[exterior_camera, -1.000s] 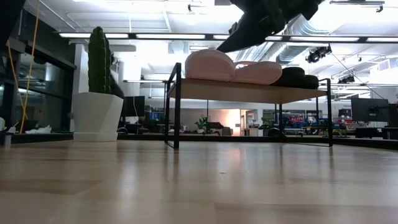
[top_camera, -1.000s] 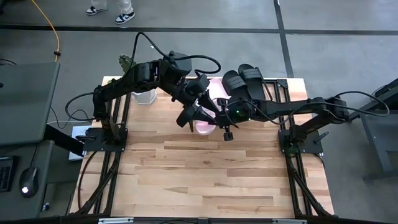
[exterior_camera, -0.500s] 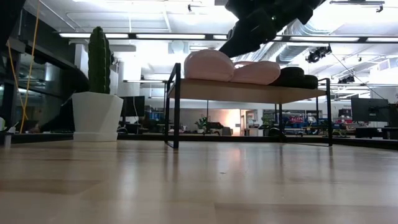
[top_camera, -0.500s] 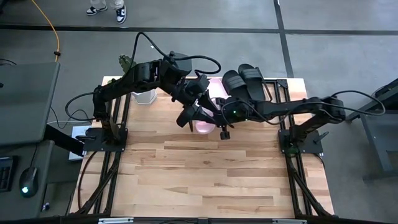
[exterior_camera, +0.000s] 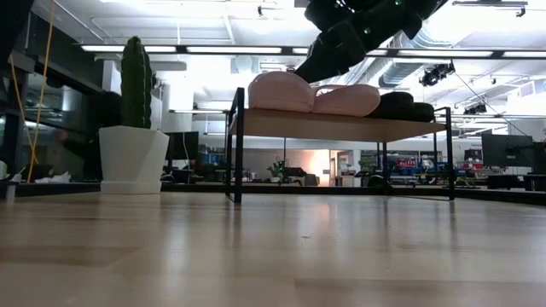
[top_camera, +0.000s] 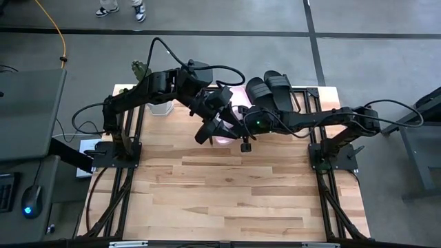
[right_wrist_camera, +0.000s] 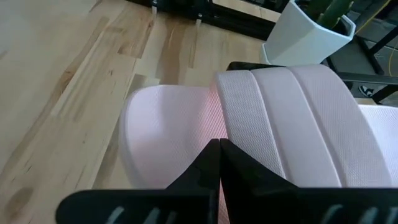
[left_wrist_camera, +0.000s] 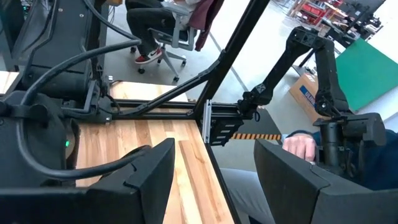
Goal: Pick and place slides into the shelf
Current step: Put the pink slide on the shelf
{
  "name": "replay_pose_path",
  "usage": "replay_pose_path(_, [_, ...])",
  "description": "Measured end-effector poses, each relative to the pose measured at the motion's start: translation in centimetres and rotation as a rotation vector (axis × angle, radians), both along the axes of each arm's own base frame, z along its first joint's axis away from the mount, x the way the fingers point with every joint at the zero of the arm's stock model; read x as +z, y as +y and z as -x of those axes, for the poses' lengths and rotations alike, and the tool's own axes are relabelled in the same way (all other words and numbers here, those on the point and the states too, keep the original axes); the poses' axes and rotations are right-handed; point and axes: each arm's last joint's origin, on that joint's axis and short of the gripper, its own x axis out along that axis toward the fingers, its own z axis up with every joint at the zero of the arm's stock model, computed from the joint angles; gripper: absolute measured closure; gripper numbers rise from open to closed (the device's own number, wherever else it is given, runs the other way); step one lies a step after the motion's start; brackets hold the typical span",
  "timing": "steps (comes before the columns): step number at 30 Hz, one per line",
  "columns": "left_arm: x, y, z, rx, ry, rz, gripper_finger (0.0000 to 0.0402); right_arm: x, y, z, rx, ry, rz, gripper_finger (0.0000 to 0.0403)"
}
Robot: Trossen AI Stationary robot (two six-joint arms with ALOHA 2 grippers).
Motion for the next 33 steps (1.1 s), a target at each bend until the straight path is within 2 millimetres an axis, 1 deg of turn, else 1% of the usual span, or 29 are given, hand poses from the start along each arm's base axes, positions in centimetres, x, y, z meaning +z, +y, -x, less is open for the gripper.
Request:
replay_pose_path(8, [-0.01,0.02,0.00,0.003,0.001,-0.001,0.0192,0.03,-0.49,0.05,-0.010,-0.004,-0.003,0.0403])
replay_pose_path(27, [-0.06,0.02,0.03,0.002,0.007,-0.001,0.0192,0.41,-0.80,-0.12,-0.092,-0.045,0.032,0.0403])
replay_pose_path(33, [-0.19,0.00,0.09,0.002,0.022,0.002,0.0192,0.40,-0.74,-0.13,-0.069,-0.046,0.014,0.0403])
